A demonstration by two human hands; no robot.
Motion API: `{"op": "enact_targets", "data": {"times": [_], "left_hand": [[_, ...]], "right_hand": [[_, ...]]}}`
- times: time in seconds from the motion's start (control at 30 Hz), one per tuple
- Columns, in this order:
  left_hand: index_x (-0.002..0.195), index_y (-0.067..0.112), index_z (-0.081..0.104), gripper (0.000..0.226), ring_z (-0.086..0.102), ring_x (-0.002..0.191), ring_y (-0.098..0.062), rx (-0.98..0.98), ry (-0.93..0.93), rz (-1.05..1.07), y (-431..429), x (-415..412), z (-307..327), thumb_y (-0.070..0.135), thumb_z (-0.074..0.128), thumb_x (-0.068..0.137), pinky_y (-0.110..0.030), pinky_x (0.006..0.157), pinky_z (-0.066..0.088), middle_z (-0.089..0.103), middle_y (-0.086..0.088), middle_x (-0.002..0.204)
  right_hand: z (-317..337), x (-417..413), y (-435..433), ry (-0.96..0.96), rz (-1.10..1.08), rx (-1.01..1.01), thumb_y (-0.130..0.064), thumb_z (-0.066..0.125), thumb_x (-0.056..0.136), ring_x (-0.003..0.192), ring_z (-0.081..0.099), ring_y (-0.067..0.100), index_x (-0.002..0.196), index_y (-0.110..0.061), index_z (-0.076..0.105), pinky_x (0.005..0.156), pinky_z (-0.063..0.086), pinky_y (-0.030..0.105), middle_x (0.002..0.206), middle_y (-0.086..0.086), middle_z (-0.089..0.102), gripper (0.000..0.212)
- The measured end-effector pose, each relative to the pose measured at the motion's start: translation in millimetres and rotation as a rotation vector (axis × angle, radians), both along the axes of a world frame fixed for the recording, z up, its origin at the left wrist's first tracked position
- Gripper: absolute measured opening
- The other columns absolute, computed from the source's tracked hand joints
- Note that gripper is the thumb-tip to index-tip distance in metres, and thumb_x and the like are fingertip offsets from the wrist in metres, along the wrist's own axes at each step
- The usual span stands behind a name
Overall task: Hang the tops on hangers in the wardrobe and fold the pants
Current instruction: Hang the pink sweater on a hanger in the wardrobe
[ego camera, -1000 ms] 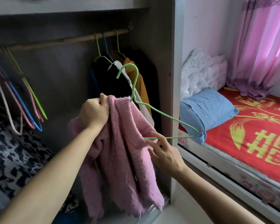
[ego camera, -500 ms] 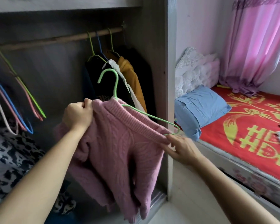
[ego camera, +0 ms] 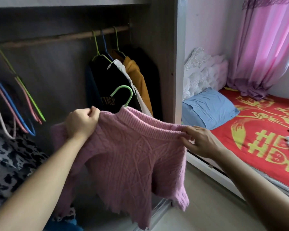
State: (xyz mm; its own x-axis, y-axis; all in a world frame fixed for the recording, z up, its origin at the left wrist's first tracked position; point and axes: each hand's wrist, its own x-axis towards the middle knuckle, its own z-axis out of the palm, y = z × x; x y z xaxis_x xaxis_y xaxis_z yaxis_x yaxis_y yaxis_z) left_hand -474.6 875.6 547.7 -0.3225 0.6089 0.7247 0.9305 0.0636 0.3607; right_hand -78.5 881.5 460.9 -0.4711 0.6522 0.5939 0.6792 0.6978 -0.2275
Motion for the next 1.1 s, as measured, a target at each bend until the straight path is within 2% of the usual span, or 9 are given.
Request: {"op": "enact_targets", "data": {"times": [0.1,0.2,0.33,0.4,0.5,0.63,0.8,1.0,1.1], "left_hand": [[0.047,0.011,0.034,0.054,0.051,0.054,-0.043,0.016,-0.044,-0.063,1.8,18.3,-4.0,0.044,0.042,0.089,-0.034,0.05,0.025,0.056,-0.017,0.058],[0.047,0.015,0.032,0.054,0.044,0.049,-0.037,0.039,-0.058,-0.122,3.0,40.0,-7.9,0.042,0.045,0.092,-0.033,0.05,0.023,0.056,-0.008,0.056],[0.053,0.007,0.045,0.056,0.042,0.052,-0.031,0.035,-0.139,-0.105,5.1,54.8,-11.5,0.046,0.043,0.093,-0.033,0.052,0.024,0.056,-0.014,0.057],[0.055,0.005,0.047,0.057,0.049,0.056,-0.035,0.03,-0.175,-0.097,5.5,56.7,-14.0,0.045,0.045,0.096,-0.034,0.053,0.026,0.057,-0.018,0.058],[0.055,0.008,0.049,0.056,0.054,0.06,-0.039,0.038,-0.22,-0.103,7.1,57.3,-11.9,0.042,0.047,0.099,-0.037,0.053,0.031,0.058,-0.019,0.06],[0.056,0.003,0.054,0.056,0.055,0.059,-0.044,0.08,-0.225,-0.038,9.0,28.3,-7.4,0.039,0.048,0.099,-0.04,0.054,0.035,0.058,-0.025,0.059],[0.046,0.012,0.032,0.061,0.036,0.042,-0.021,-0.033,-0.289,-0.075,11.4,1.1,-21.4,0.034,0.051,0.099,-0.035,0.053,0.021,0.035,-0.002,0.042],[0.047,0.009,0.031,0.06,0.036,0.047,-0.026,-0.053,-0.387,-0.097,8.9,-25.4,-37.0,0.029,0.048,0.101,-0.039,0.054,0.025,0.037,-0.016,0.045],[0.05,0.004,0.033,0.061,0.036,0.047,-0.026,-0.039,-0.439,-0.088,7.1,-27.7,-31.2,0.033,0.047,0.101,-0.04,0.053,0.025,0.034,-0.014,0.045]], "right_hand": [[22.8,-28.1,7.8,0.008,0.07,0.026,-0.031,0.05,0.097,0.076,0.054,0.019,0.095,-0.008,0.06,0.069,0.046,0.03,0.085,0.0,0.059,0.026],[45.0,-67.2,10.6,-0.039,0.185,0.031,-0.02,0.056,0.093,0.084,0.051,0.018,0.092,-0.007,0.059,0.078,0.039,0.021,0.098,0.004,0.057,0.013],[56.5,-87.0,12.7,0.048,0.17,0.006,-0.033,0.061,0.09,0.086,0.053,0.013,0.111,-0.013,0.056,0.09,0.042,0.028,0.089,-0.006,0.06,0.029],[62.2,-90.7,16.5,0.06,0.141,0.001,-0.044,0.05,0.099,0.087,0.056,0.008,0.122,-0.02,0.054,0.083,0.043,0.026,0.089,-0.011,0.062,0.034],[69.2,-94.3,27.8,-0.076,0.151,0.04,-0.05,0.035,0.104,0.077,0.056,0.016,0.108,-0.029,0.058,0.069,0.047,0.034,0.079,-0.012,0.056,0.031],[40.6,-54.4,46.5,-0.183,0.04,-0.125,-0.049,0.044,0.102,0.072,0.056,0.022,0.093,-0.037,0.043,0.06,0.044,0.037,0.072,-0.008,0.051,0.015],[47.7,-42.9,52.7,-0.128,-0.005,-0.182,-0.045,0.047,0.101,0.071,0.054,0.02,0.081,-0.035,0.042,0.06,0.038,0.034,0.065,-0.018,0.045,0.023],[84.8,-76.5,43.2,0.048,0.067,-0.064,-0.049,0.048,0.1,0.084,0.051,0.018,0.107,-0.026,0.071,0.074,0.044,0.033,0.086,-0.009,0.066,0.034],[92.9,-87.4,41.6,-0.074,0.083,-0.005,-0.046,0.046,0.102,0.083,0.051,0.018,0.115,-0.028,0.07,0.079,0.044,0.036,0.087,-0.009,0.066,0.032]]}}
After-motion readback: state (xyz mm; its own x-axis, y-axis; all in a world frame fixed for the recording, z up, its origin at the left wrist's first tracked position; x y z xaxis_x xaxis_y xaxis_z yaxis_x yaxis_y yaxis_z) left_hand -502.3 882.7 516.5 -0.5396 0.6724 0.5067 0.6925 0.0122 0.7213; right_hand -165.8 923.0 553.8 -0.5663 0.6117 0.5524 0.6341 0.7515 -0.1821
